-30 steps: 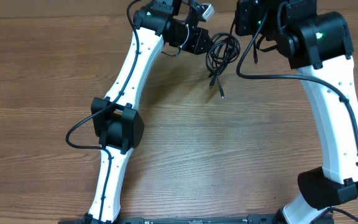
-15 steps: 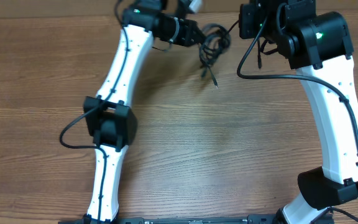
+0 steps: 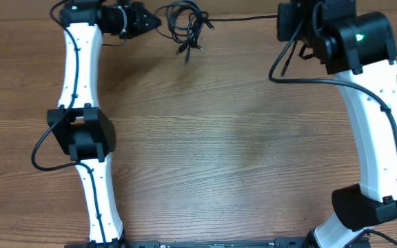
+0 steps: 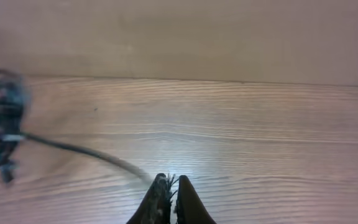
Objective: Untangle cables
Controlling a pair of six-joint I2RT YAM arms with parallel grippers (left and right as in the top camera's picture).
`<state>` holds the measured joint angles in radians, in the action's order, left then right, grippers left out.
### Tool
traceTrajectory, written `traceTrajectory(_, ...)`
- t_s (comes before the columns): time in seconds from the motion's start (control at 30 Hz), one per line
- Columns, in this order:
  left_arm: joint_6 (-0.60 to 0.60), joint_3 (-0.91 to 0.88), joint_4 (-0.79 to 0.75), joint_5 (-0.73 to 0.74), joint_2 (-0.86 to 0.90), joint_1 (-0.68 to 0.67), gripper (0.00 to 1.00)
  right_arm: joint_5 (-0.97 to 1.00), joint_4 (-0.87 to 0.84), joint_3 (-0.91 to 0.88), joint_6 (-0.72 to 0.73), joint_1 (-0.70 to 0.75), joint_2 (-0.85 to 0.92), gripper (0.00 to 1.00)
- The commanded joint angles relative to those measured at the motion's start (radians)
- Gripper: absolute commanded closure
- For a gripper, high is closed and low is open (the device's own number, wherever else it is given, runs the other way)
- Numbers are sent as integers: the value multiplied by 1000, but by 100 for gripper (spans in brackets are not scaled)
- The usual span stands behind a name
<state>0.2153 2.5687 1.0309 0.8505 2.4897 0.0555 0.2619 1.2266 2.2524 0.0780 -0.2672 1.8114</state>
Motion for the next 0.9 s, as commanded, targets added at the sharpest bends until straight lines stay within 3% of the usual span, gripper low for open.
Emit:
traceTrajectory(0.0, 29, 20, -4, -11, -1, 56, 96, 55, -6, 23, 2, 57, -5, 96)
traceTrajectory(0.5, 37, 20, -5, -10, -1, 97, 96, 28, -39, 23, 3, 113, -5, 94)
traceTrajectory(0.7, 114, 21, -144, 214, -1, 42, 96, -81, -82, 9, 3, 113, -2, 74)
traceTrajectory(0.83, 298, 21, -375, 338, -1, -2, 96, -96, -92, -16, 4, 113, -2, 47)
traceTrajectory(0.87, 384, 24, -483, 374, -1, -18, 96, -121, -92, -23, 4, 113, 0, 34)
